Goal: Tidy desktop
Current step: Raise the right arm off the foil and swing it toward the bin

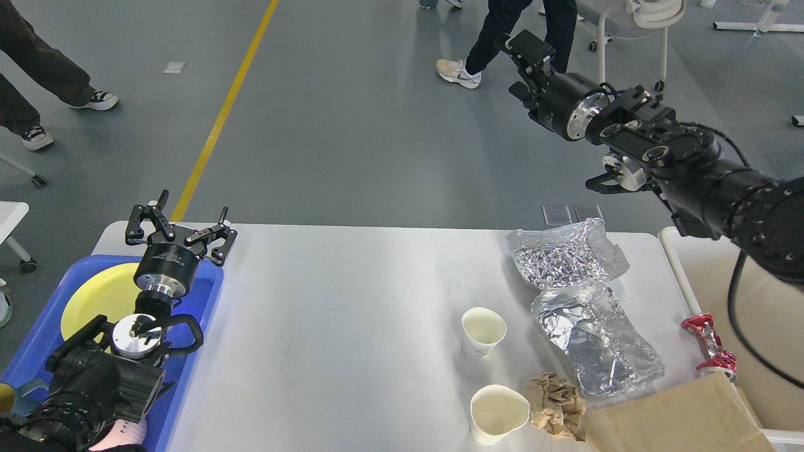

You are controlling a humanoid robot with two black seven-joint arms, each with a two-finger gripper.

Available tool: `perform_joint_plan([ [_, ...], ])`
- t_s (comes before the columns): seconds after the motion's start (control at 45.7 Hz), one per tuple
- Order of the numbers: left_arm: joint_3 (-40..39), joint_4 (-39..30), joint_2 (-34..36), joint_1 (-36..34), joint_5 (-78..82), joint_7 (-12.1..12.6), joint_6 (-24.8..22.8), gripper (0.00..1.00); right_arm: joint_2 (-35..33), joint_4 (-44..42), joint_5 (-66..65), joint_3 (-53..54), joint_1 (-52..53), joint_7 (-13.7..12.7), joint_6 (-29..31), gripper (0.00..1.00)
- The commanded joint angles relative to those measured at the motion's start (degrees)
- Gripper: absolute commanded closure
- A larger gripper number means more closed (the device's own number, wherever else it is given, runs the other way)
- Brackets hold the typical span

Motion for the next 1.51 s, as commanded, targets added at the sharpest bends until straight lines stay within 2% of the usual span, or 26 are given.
perform_joint_plan([
  [0.0,0.0,0.0,0.0,0.0,0.0,0.0,0.0,0.00,-3.9,13.4,0.1,-13.5,10.3,0.0,0.4,0.00],
  [0.284,0.0,0.0,0.0,0.0,0.0,0.0,0.0,0.00,-7.1,32.3,0.1,-22.0,22.6,0.0,0.5,0.00],
  [0.416,0.1,-0.1,0.0,0.0,0.0,0.0,0.0,0.00,-8.9,37.3,0.0,-25.7,27.5,0.0,1.8,0.00],
  [0.569,0.1,-0.1,0.0,0.0,0.0,0.0,-0.1,0.00,-9.1,41.0,-0.1,-28.8,30.2,-0.2,14.8,0.00],
  [0.657,0.0,-0.1,0.0,0.0,0.0,0.0,-0.1,0.00,-10.0,46.2,-1.4,-30.6,32.2,-0.4,22.7,0.00],
  [0.766,0.0,-0.1,0.0,0.0,0.0,0.0,0.0,0.00,-12.9,54.8,-8.0,-32.4,35.7,-0.7,27.0,0.00],
  [0.853,0.0,-0.1,0.0,0.0,0.0,0.0,-0.1,0.00,-14.6,60.9,-12.9,-33.5,37.9,-1.1,27.1,0.00],
  [0.963,0.0,0.0,0.0,0.0,0.0,0.0,-0.2,0.00,-14.9,65.8,-13.1,-37.9,38.7,-1.2,26.7,0.00],
  [1.313,0.0,-0.1,0.0,0.0,0.0,0.0,-0.2,0.00,-15.4,66.7,-12.9,-46.8,37.9,-1.4,22.4,0.00],
  [1.488,0.0,0.0,0.0,0.0,0.0,0.0,-0.3,0.00,-14.6,66.7,-12.7,-49.5,37.7,-5.1,22.2,0.00],
])
